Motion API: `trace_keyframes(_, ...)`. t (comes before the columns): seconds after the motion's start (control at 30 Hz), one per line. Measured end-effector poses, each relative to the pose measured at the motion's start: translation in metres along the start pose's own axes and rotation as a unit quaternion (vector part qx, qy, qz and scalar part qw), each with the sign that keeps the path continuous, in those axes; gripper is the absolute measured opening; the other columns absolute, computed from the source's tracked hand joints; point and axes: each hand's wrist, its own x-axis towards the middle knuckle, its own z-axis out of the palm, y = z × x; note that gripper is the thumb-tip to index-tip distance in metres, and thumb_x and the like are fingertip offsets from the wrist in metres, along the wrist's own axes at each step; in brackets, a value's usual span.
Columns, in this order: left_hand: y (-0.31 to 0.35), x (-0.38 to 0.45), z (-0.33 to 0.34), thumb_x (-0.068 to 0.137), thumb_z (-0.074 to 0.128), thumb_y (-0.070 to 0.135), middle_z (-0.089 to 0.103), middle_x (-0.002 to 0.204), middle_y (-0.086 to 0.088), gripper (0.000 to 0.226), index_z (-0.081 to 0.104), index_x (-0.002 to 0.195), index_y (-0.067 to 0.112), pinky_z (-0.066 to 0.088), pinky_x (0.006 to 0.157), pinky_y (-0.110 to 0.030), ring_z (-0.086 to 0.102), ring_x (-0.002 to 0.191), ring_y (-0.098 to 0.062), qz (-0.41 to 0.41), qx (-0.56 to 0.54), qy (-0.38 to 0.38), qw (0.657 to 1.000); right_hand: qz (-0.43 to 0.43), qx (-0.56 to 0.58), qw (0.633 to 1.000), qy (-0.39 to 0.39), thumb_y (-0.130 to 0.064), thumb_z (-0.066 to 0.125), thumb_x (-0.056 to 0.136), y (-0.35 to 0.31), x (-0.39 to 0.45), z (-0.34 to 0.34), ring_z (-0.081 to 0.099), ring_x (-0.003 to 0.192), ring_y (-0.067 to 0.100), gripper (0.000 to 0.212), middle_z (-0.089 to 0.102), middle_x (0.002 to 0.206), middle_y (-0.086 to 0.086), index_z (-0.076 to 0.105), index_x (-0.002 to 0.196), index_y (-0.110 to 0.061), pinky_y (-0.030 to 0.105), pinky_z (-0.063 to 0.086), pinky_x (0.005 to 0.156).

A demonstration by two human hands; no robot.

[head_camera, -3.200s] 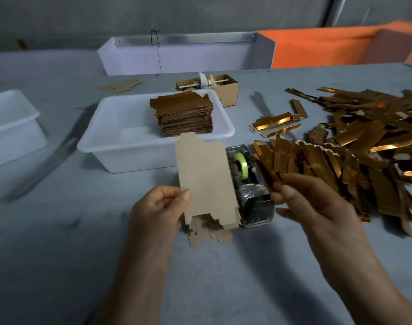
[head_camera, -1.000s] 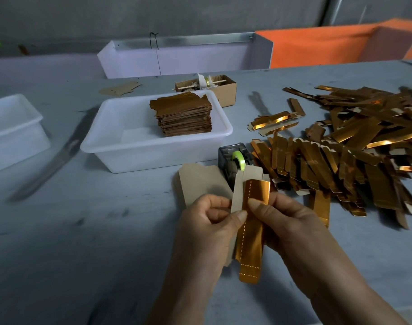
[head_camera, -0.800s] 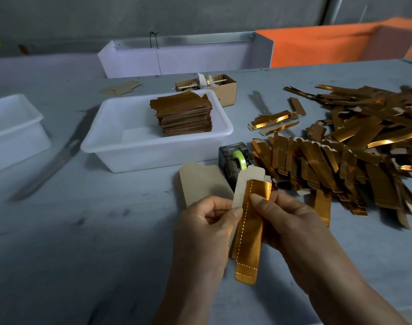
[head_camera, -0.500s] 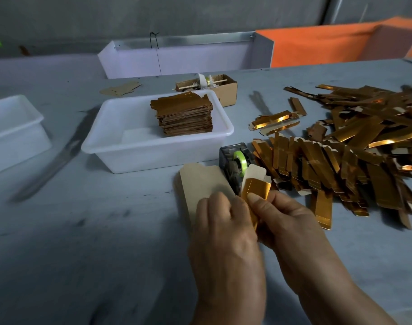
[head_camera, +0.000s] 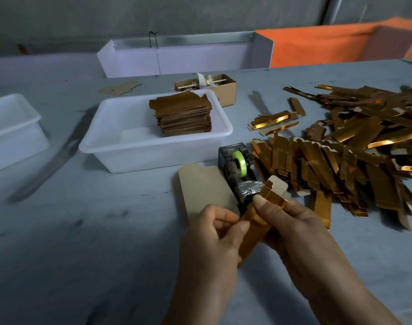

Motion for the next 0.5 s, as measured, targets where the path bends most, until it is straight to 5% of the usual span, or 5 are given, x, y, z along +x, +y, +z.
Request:
trace_keyframes(0.07,-0.006,-0.008,0.03,0.084,0.071,0.024,0.07,0.067,0.009,0.008,0.064,0.081,0.025,0.049,0.051,-0.018,0.064,0.051,-0.005,-0.027,-0.049,-0.074,0.996,0.006,-0.006,1.0,0.017,-0.041,0.06,0.076,0.001,0.0,-0.001,0.065,0.076,0.028,0.028,0.062,0.071,0.014,0.062,0.073,-0.013,0.032,0.05,0.074)
trace_keyframes(0.23,-0.009,0.002,0.036,0.085,0.069,0.015,0.067,0.059,0.001,0.007,0.07,0.078,0.014,0.049,0.048,-0.019,0.058,0.047,-0.007,-0.067,-0.16,-0.1,0.98,0.019,-0.08,0.996,0.043,-0.05,0.047,0.086,-0.005,0.002,-0.003,0.066,0.069,0.017,0.043,0.066,0.066,0.007,0.065,0.076,-0.012,0.022,0.048,0.057)
trace_keyframes(0.37,-0.012,0.007,0.031,0.085,0.067,0.01,0.059,0.05,0.004,0.013,0.069,0.073,0.012,0.04,0.041,-0.014,0.047,0.041,-0.004,-0.025,-0.199,0.022,0.979,-0.146,-0.219,0.96,0.098,-0.06,0.041,0.077,-0.022,0.015,-0.015,0.063,0.07,0.004,0.043,0.066,0.075,-0.009,0.065,0.078,-0.025,0.024,0.048,0.06)
trace_keyframes(0.5,-0.014,0.014,0.024,0.086,0.065,0.019,0.069,0.063,-0.001,0.01,0.069,0.077,0.017,0.051,0.056,-0.022,0.062,0.062,-0.009,-0.015,-0.21,0.08,0.974,-0.122,-0.303,0.942,0.082,-0.037,0.057,0.088,-0.026,0.041,-0.024,0.056,0.074,0.003,0.014,0.061,0.075,-0.015,0.061,0.075,-0.034,0.021,0.038,0.059)
